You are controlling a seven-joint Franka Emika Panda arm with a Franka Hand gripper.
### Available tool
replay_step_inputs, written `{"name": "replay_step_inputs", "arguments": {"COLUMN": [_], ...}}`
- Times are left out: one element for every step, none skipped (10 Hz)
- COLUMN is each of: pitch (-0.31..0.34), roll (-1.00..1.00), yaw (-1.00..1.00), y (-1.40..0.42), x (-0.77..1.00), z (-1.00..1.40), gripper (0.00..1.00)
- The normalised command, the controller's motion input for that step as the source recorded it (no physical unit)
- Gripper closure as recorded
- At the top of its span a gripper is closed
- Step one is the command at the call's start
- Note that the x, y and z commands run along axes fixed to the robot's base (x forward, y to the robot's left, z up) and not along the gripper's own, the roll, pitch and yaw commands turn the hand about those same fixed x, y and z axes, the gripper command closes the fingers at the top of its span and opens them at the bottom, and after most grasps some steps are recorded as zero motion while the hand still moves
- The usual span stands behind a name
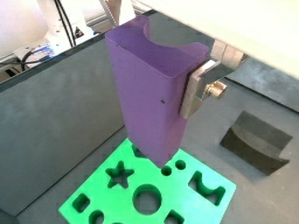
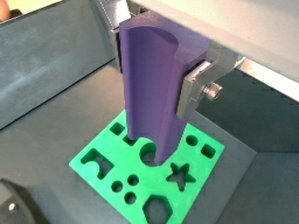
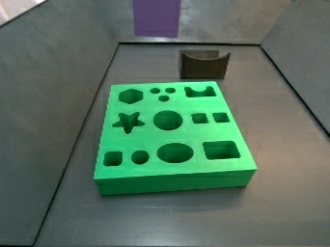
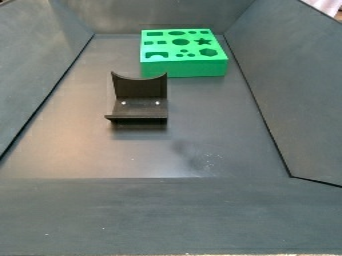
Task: Pick up the arch object. Move up. Place the arch object on the fixture. Regrasp the arch object. Rotate the arch object. Move to above the board. Insert the arch object.
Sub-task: Move to above the board, then insert the arch object.
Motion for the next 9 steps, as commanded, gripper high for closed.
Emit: {"name": "replay_step_inputs", "arguments": {"pitch": [0.084,0.000,-0.073,-0.004,-0.199,-0.211,-0.251,-0.289,-0.233], "roll": [0.07,-0.02,0.00,0.00,0.15,0.24,0.19,0.18,0.04], "yaw": [0.01,0.00,0.00,0.00,0.00,0.04,0.16,0.22,0.15], "y": [-0.17,0.00,0.00,0.00,-0.13,0.05,0.19,0.22,0.37], "x": [0.12,0.00,-0.02,0.00,0.00,0.28,0.40,0.39,0.61], "z": [0.02,-0.07,-0.07,0.00,-0.21,-0.45,-0.44,-0.34,-0.40], "gripper": [1.00,1.00,1.00,1.00,1.00,1.00,1.00,1.00,1.00]}}
